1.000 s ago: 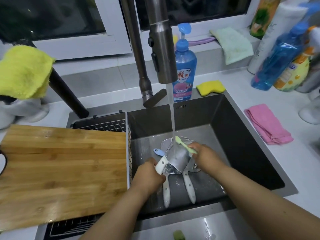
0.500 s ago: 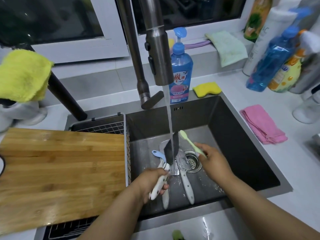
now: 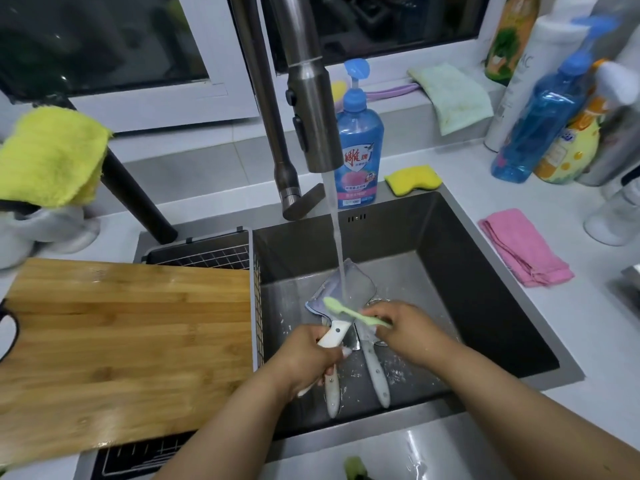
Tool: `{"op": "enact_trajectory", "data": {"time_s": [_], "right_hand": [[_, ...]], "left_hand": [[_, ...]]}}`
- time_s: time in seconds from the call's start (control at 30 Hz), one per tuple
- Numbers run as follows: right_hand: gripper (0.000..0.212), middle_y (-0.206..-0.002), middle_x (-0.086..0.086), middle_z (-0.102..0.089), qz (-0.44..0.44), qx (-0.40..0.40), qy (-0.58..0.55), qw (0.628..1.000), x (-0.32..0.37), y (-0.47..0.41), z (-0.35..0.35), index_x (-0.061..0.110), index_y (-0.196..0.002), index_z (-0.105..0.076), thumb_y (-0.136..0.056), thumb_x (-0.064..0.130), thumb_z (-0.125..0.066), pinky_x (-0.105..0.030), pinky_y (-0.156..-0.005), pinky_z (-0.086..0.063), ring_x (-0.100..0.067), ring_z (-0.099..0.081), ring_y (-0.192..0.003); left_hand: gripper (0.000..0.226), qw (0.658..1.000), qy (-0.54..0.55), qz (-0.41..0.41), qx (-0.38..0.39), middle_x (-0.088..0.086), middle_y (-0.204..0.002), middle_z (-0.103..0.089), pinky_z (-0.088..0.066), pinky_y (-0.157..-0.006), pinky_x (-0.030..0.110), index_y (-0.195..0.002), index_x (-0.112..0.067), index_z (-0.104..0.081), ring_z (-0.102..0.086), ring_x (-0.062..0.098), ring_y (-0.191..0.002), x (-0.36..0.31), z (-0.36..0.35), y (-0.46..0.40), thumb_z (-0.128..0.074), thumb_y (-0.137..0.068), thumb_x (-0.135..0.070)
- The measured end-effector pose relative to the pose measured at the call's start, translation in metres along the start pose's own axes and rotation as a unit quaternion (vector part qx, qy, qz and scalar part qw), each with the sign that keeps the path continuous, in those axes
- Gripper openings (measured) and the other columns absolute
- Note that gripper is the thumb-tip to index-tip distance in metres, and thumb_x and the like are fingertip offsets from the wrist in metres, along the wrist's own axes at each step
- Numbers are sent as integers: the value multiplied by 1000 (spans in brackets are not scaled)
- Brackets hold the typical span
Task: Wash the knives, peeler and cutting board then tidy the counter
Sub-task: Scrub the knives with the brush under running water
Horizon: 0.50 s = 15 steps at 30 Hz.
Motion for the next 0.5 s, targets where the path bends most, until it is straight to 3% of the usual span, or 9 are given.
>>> {"op": "enact_trajectory", "data": {"time_s": [0.07, 0.2, 0.37, 0.5], "right_hand": [[32, -108, 2, -63, 27, 3, 8, 1000, 13, -3, -1, 29, -119, -65, -89, 18, -60, -23, -84, -44, -14, -59, -97], [33, -110, -1, -61, -38, -68, 44, 996, -10, -16, 27, 34, -119, -63, -90, 19, -58, -29, -84, -48, -21, -61, -96], [34, -109, 1, -63, 70, 9, 29, 997, 22, -1, 3, 31, -119, -64, -88, 17, -60, -28, -91, -45, -15, -58, -100], [36, -111, -6, -59, -23, -83, 43, 995, 0, -17, 36, 31, -124, -60, -91, 17, -55, -34, -84, -49, -25, -60, -96]], "left_hand": [[11, 1000, -20, -9, 0, 1, -56, -49, -37, -39, 20, -83, -10, -61, -45, 8, -42, 0, 2, 0, -72, -83, -8], [12, 998, -49, -25, -8, 2, -59, -50, -37, -42, 21, -80, -13, -61, -46, 8, -42, -4, 5, 2, -70, -82, -5], [8, 997, -70, -30, -15, 8, -62, -52, -40, -45, 24, -88, -5, -64, -49, 13, -46, -5, 11, 1, -68, -81, -4], [14, 997, -62, -34, -5, 7, -62, -51, -39, -43, 21, -96, 1, -64, -48, 10, -44, -9, 6, 4, -65, -82, 0]]}}
Point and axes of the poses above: each hand's wrist, its own y-axis away from the middle knuckle, its own z-axis out of the back of the hand, x = y × z, the point moved 9 cm from there along -y, towards the middle knuckle
